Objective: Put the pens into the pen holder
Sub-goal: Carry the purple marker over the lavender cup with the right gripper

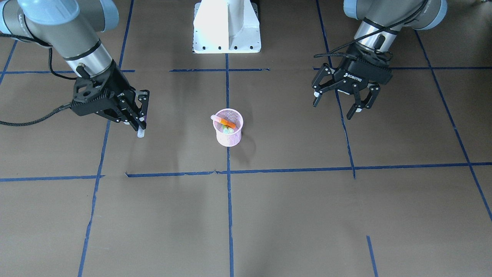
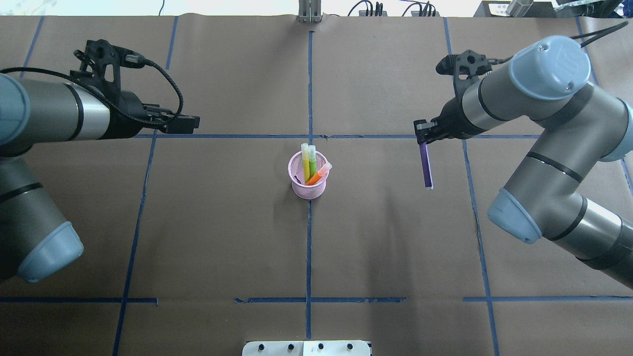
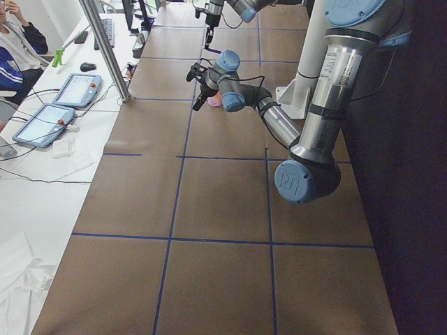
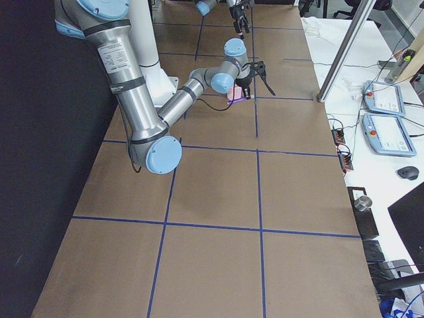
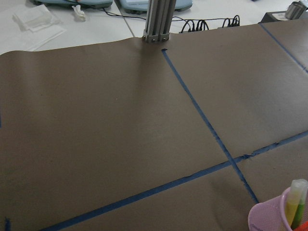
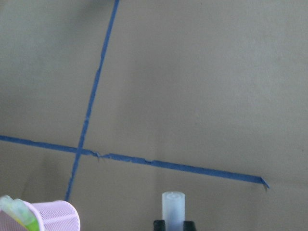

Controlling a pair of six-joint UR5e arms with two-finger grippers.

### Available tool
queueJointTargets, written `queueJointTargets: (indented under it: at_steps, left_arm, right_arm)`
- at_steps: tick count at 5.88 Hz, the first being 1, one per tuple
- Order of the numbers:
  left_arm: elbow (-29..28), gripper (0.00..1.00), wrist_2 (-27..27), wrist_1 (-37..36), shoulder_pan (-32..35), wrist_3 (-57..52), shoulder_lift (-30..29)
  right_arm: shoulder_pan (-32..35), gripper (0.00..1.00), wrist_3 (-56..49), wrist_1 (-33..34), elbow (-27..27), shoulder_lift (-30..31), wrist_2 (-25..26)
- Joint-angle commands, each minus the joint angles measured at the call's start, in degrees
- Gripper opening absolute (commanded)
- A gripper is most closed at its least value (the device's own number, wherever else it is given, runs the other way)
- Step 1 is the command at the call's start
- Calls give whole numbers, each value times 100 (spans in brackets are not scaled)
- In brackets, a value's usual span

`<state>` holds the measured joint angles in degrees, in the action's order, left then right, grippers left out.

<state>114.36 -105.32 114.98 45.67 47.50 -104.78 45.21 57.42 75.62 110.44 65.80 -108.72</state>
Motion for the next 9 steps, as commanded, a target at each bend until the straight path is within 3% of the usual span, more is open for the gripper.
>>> queueJointTargets:
  at_steps: [1,2,4,5,9]
  left_arm:
    - [-2,100,-304,-327,248,-136,28]
    - [-28,100,-314,-327,301,-136,28]
    - [-46,99,-314,-335,311,-136,28]
    - [-54,99,-314,-336,319,-136,36]
    - [-133,99,-323,-336,346,-136,45]
  right_arm:
    - [-692,0,191,-12,258,-547,1650]
    - [-1107,0,199,-12,337,-733,2487]
    - [-1827,0,130,-1217,120,-770,3702]
    - [-1997,0,103,-1373,-108,-813,4100]
    - [-2341,0,-627,-2156,-926,-936,4412]
